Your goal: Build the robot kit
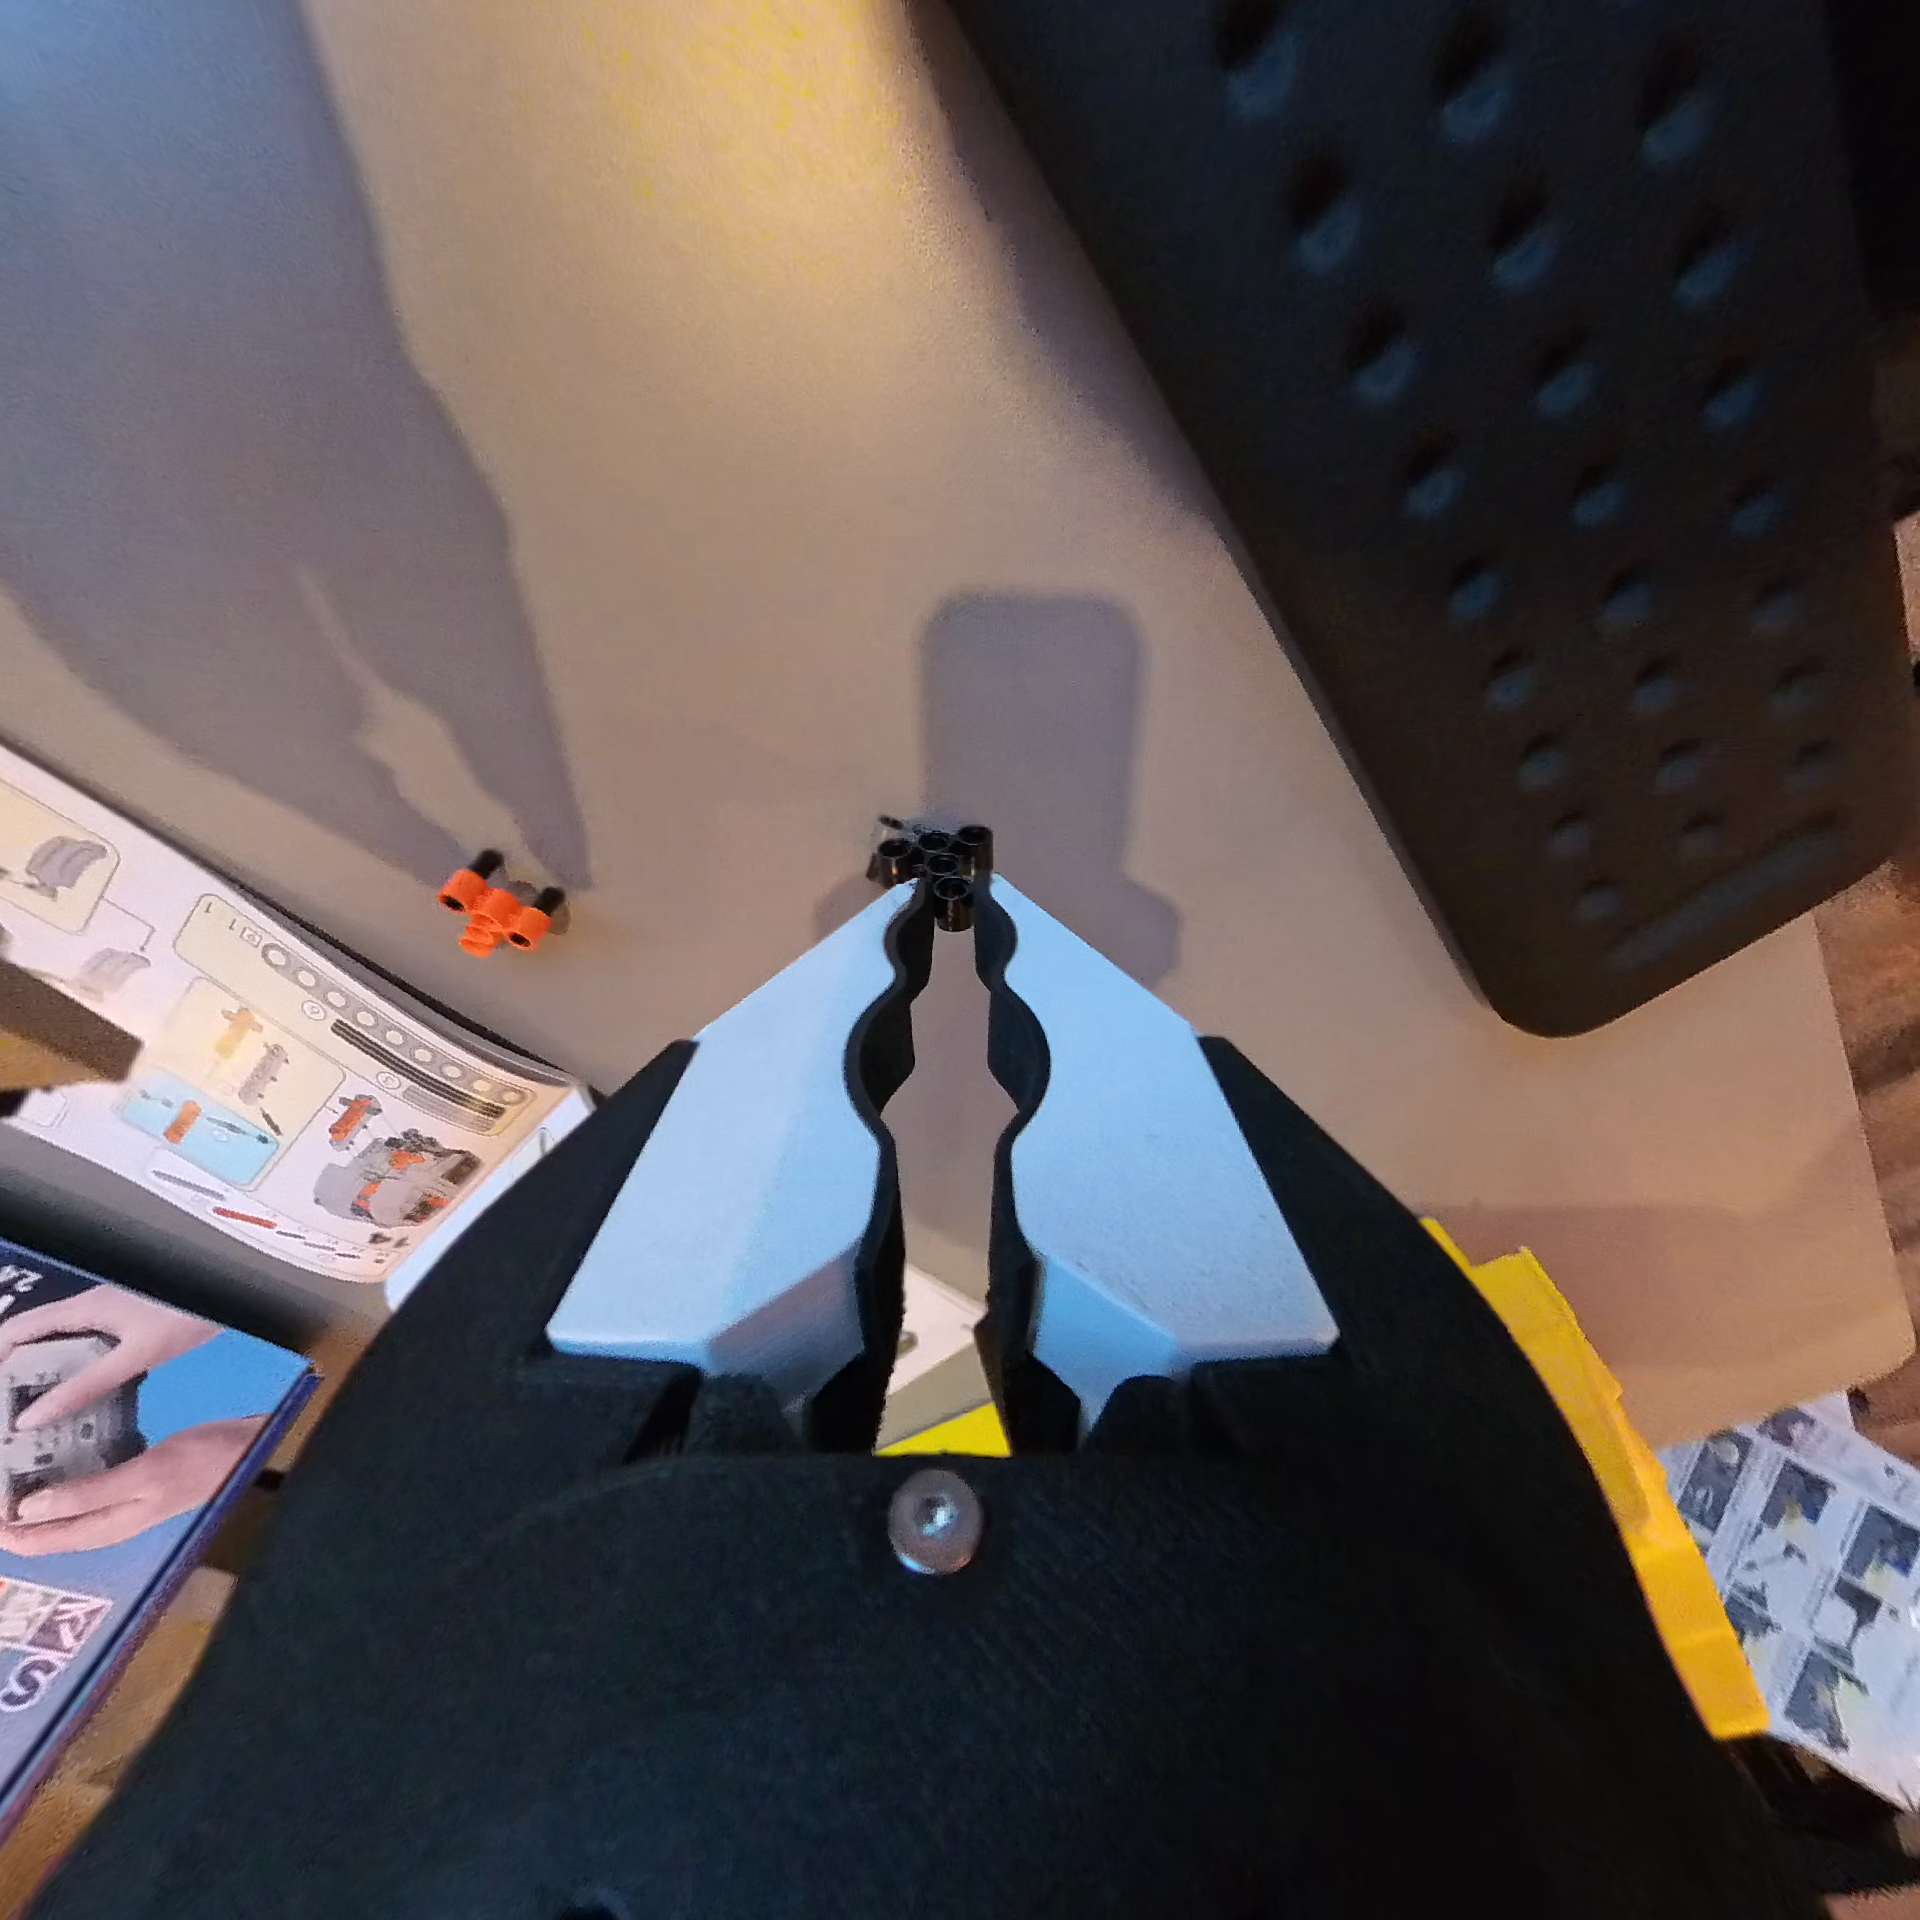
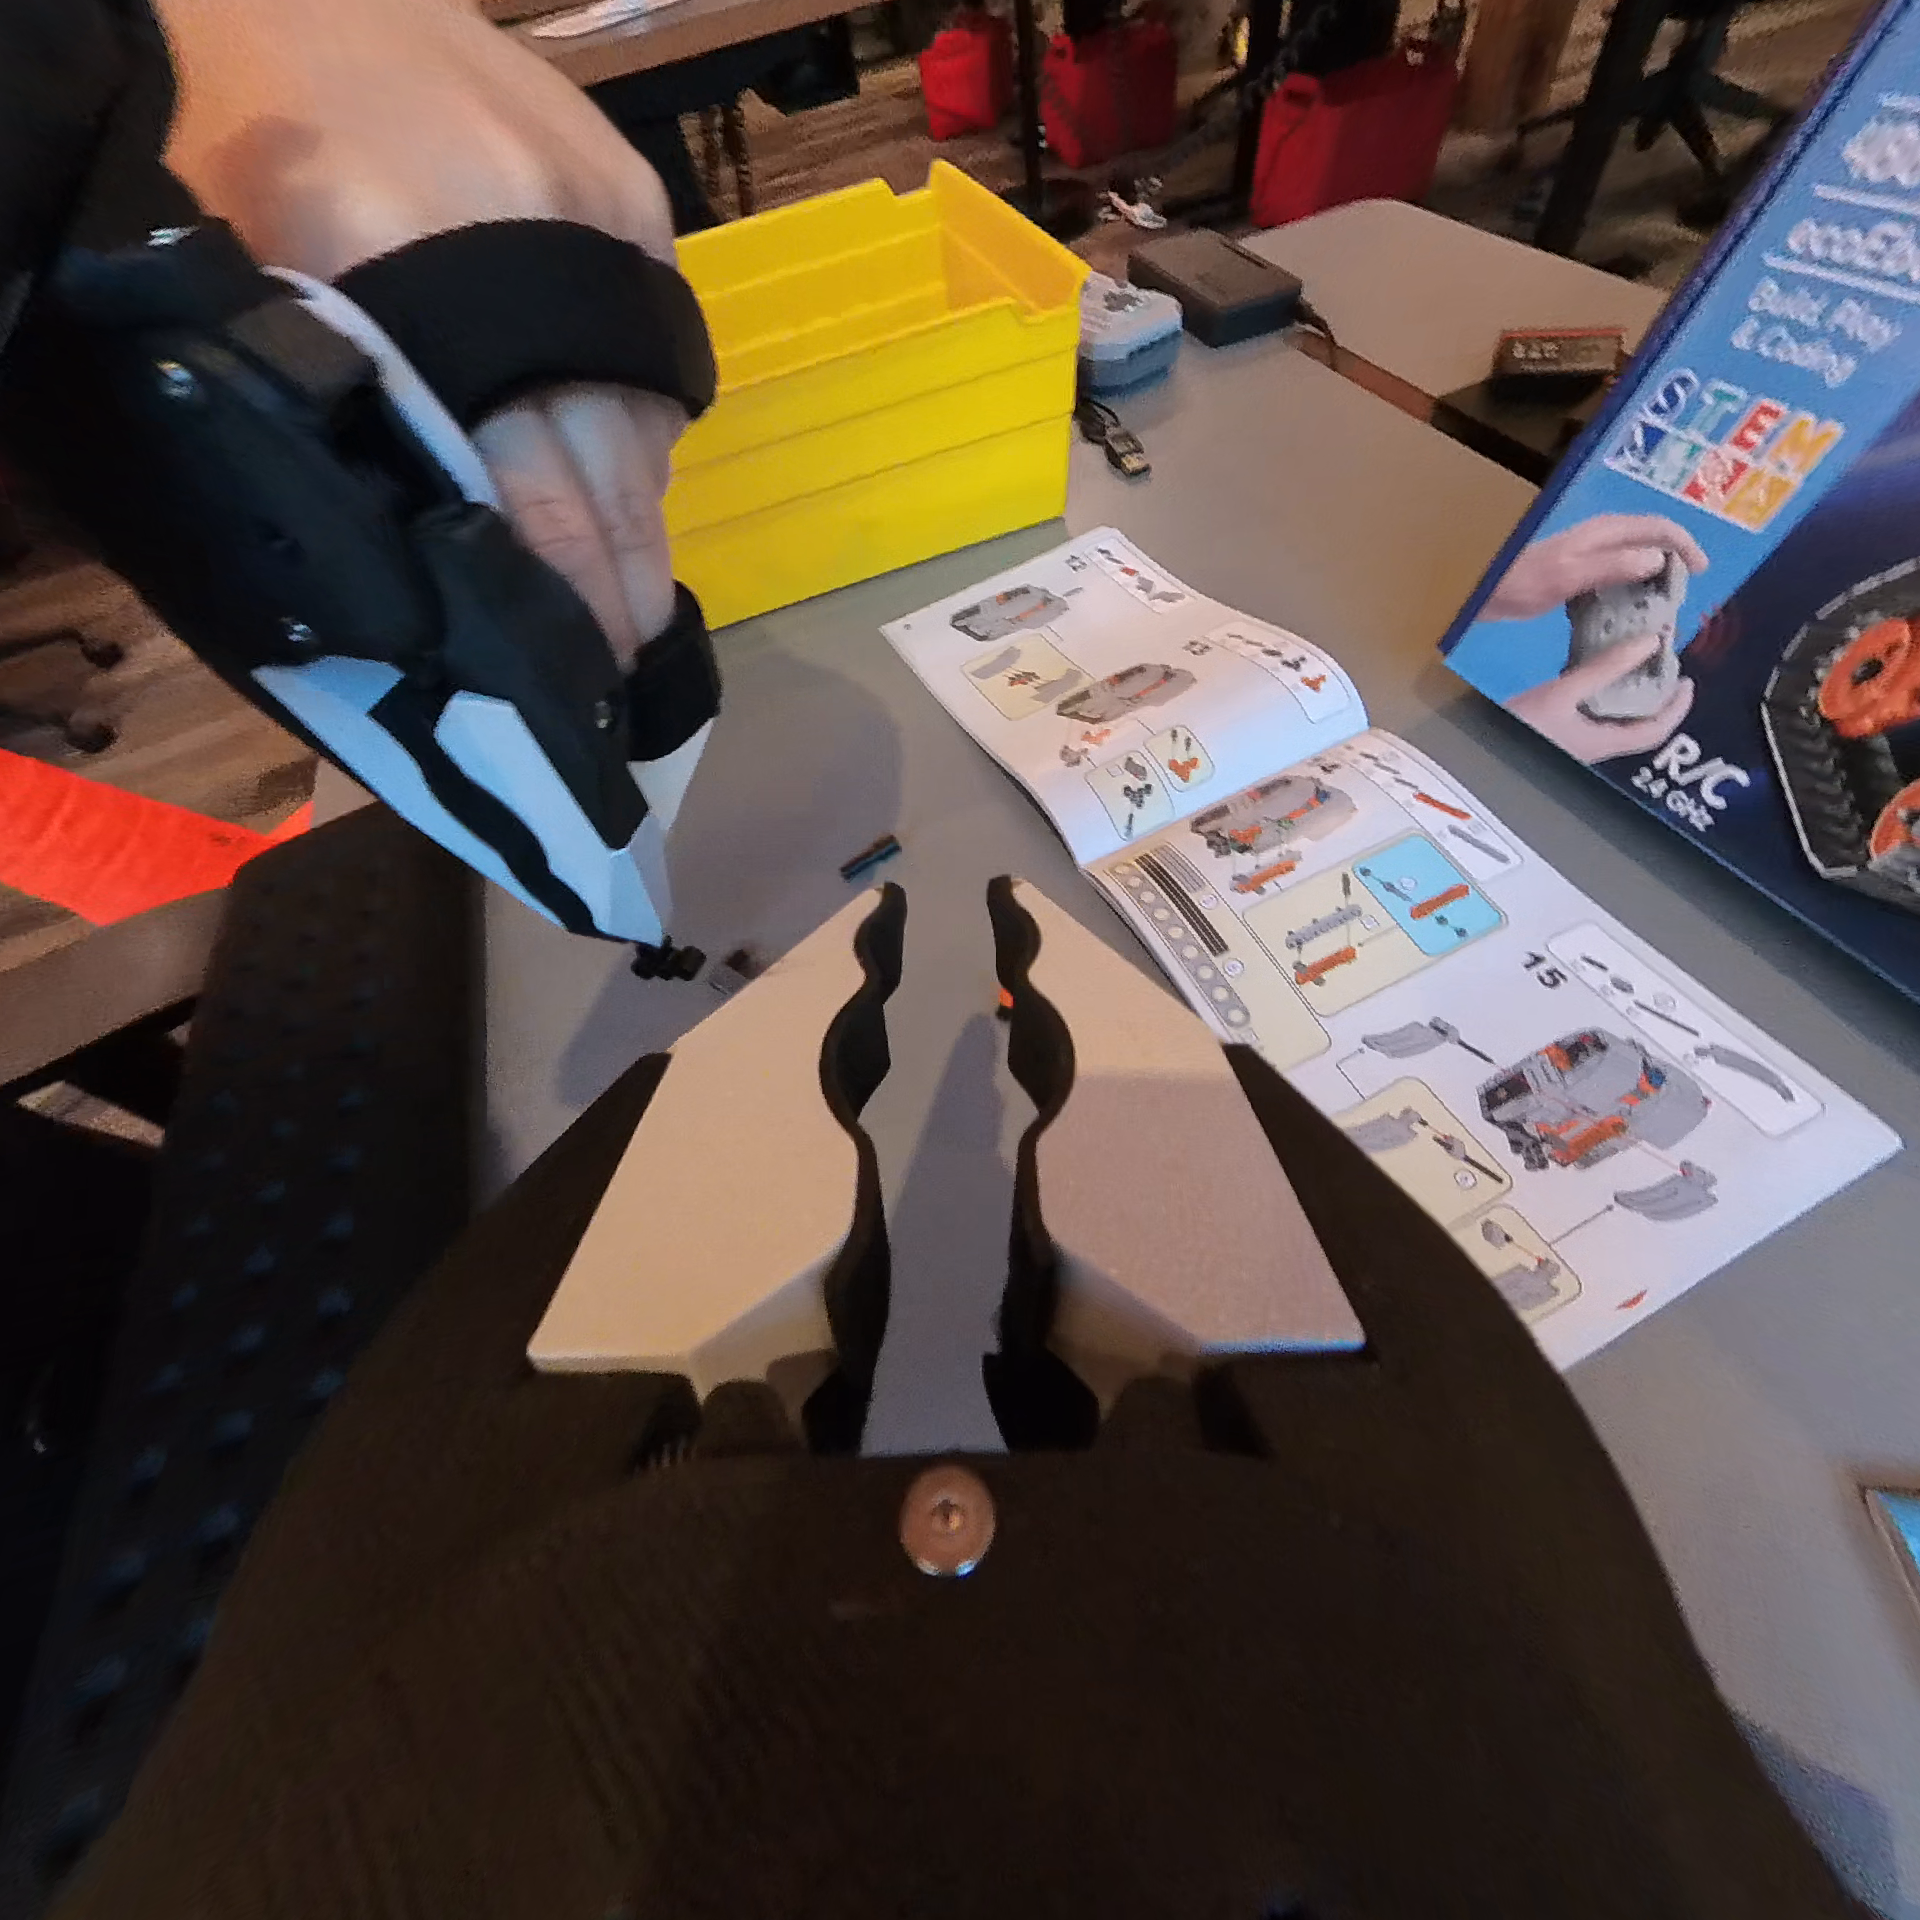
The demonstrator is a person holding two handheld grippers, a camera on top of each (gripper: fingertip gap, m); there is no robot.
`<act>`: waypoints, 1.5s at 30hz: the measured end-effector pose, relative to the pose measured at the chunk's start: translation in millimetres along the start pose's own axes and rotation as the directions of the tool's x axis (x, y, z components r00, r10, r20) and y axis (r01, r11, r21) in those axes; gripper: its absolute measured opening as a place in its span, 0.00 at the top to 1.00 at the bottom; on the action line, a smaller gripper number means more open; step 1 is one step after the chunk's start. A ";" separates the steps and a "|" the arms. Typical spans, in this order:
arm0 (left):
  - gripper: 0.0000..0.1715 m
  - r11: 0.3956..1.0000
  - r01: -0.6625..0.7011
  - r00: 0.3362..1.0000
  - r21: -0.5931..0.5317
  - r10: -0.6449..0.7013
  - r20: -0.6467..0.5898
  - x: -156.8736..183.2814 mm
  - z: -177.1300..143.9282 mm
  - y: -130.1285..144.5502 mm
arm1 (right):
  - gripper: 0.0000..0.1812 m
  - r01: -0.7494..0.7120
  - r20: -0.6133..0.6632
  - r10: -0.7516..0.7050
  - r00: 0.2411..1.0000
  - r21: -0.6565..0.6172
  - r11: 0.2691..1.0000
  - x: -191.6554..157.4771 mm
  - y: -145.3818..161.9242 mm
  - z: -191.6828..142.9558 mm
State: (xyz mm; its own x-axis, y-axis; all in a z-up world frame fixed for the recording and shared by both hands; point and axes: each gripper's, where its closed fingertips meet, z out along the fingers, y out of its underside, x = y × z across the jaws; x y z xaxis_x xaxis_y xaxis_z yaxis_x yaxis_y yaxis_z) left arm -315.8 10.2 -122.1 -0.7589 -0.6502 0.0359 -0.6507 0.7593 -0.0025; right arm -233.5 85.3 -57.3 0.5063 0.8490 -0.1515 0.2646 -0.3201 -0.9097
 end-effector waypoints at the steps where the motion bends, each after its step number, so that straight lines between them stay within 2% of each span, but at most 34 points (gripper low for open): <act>1: 0.98 1.000 -0.012 1.000 -0.021 0.012 -0.007 -1.0 0.8 0.3 | 0.92 -0.018 -0.012 0.017 1.000 -0.002 1.000 3.9 1.5 0.4; 6: 0.98 0.984 -0.119 0.993 -0.135 0.115 -0.038 2.7 9.8 3.3 | 0.92 -0.094 -0.036 0.094 0.995 0.018 0.995 14.4 2.6 -0.3; 17: 0.98 0.989 -0.107 0.990 -0.103 0.096 -0.102 1.9 23.1 -4.1 | 0.92 -0.128 -0.045 0.127 0.991 -0.010 0.992 21.4 12.2 3.8; 22: 0.98 0.977 -0.130 0.989 -0.170 0.117 -0.087 -1.9 29.1 6.8 | 0.92 -0.129 -0.040 0.128 0.991 -0.017 0.992 20.6 13.7 5.3; 26: 0.98 0.982 -0.103 0.992 -0.160 0.089 -0.092 -1.6 30.3 6.7 | 0.92 -0.138 -0.040 0.137 0.990 -0.021 0.990 22.0 15.6 6.1; 29: 0.90 0.985 -0.063 0.996 -0.158 0.053 -0.070 -6.7 28.6 8.4 | 0.91 -0.140 -0.039 0.139 0.989 -0.027 0.990 22.1 17.3 6.9; 34: 0.84 0.994 0.030 0.999 -0.108 -0.031 -0.015 -11.8 19.0 5.9 | 0.91 -0.136 -0.033 0.134 0.990 -0.043 0.990 20.4 20.2 8.6; 36: 0.85 0.993 0.113 0.994 -0.036 -0.112 0.017 -13.0 12.6 3.2 | 0.91 -0.132 -0.022 0.131 0.991 -0.051 0.990 18.1 21.4 10.0; 38: 0.84 0.968 0.244 0.969 0.066 -0.246 0.026 -11.3 7.5 -0.6 | 0.91 -0.122 -0.020 0.121 0.992 -0.065 0.990 16.7 23.8 11.9; 41: 0.83 0.893 0.412 0.899 0.182 -0.431 0.076 -4.4 3.0 1.5 | 0.90 -0.100 -0.024 0.098 0.995 -0.091 0.991 16.6 29.4 15.8; 43: 0.82 0.812 0.530 0.806 0.243 -0.572 0.153 -1.1 0.3 12.1 | 0.90 -0.066 -0.005 0.066 0.998 -0.108 0.992 12.8 33.0 19.6; 45: 0.82 0.680 0.634 0.693 0.368 -0.711 0.121 8.3 0.2 10.6 | 0.90 -0.008 0.033 0.012 0.999 -0.112 0.994 3.7 34.6 25.7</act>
State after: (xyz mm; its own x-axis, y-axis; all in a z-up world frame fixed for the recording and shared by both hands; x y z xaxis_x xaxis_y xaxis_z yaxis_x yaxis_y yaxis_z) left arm -329.1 12.8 -122.0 -0.0661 -0.9934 -0.0943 -0.9333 0.0949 -0.3463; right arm -243.6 88.3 -99.3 0.4817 0.8586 -0.1752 0.3507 -0.3721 -0.8594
